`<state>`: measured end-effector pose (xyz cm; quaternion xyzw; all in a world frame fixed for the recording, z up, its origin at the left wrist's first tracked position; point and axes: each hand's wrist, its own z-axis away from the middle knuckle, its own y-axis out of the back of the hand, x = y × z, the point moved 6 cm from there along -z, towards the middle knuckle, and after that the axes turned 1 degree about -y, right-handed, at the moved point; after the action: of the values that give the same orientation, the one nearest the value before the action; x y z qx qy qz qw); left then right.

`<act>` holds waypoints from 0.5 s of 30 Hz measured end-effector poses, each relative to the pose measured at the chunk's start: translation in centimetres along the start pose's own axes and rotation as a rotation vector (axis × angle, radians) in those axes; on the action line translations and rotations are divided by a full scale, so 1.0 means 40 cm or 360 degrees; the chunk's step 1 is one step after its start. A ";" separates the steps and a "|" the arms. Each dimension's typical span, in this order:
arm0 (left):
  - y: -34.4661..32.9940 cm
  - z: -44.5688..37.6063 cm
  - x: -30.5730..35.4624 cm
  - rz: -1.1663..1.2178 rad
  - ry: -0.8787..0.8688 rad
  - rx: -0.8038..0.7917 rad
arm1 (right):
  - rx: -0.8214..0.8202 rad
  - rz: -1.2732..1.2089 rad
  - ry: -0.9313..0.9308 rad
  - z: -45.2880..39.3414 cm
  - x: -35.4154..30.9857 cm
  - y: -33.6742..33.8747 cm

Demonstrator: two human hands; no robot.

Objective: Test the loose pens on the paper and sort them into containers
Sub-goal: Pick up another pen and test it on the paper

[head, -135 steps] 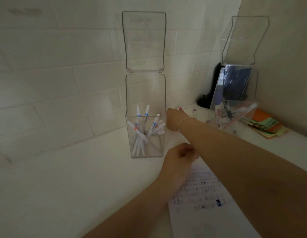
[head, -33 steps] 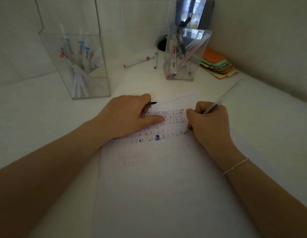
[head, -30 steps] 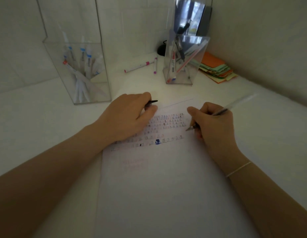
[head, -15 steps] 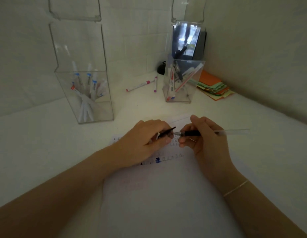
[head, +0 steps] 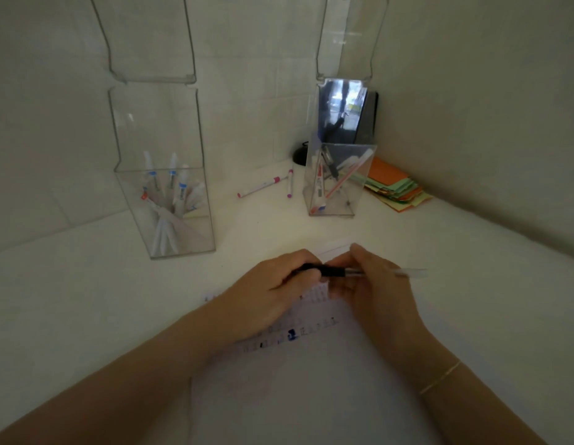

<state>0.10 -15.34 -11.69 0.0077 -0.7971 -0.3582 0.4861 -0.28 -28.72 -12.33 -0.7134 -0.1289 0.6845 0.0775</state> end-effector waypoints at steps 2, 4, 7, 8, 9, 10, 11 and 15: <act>0.003 0.000 0.001 0.0082 0.0088 0.0021 | 0.0047 0.0227 0.0110 0.003 -0.006 -0.005; 0.007 0.000 0.004 0.0113 0.0116 0.0015 | 0.0023 0.0281 0.0089 0.002 -0.008 -0.011; 0.046 -0.006 0.000 0.0174 0.0132 0.0267 | -0.0041 0.0494 -0.0258 0.008 -0.015 -0.031; 0.071 -0.008 -0.006 0.0170 0.0156 0.0427 | -0.0036 0.0658 -0.0312 0.008 -0.025 -0.039; 0.093 -0.007 -0.012 0.0140 0.0184 0.0564 | 0.0004 0.0823 -0.0250 0.006 -0.040 -0.047; 0.108 -0.006 -0.017 0.0090 0.0208 0.0652 | 0.0090 0.1022 -0.0028 0.000 -0.067 -0.055; 0.115 -0.005 -0.017 0.0050 0.0221 0.0693 | 0.0196 0.1361 0.0360 -0.003 -0.109 -0.071; 0.109 0.000 0.020 -0.0091 0.0146 0.0696 | -0.0049 0.2675 0.1428 -0.016 -0.142 -0.189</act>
<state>1.13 -12.37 -8.54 0.1518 -0.8323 -0.1899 0.4981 -0.39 -23.09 -4.69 -0.7697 0.4588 0.1769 -0.4071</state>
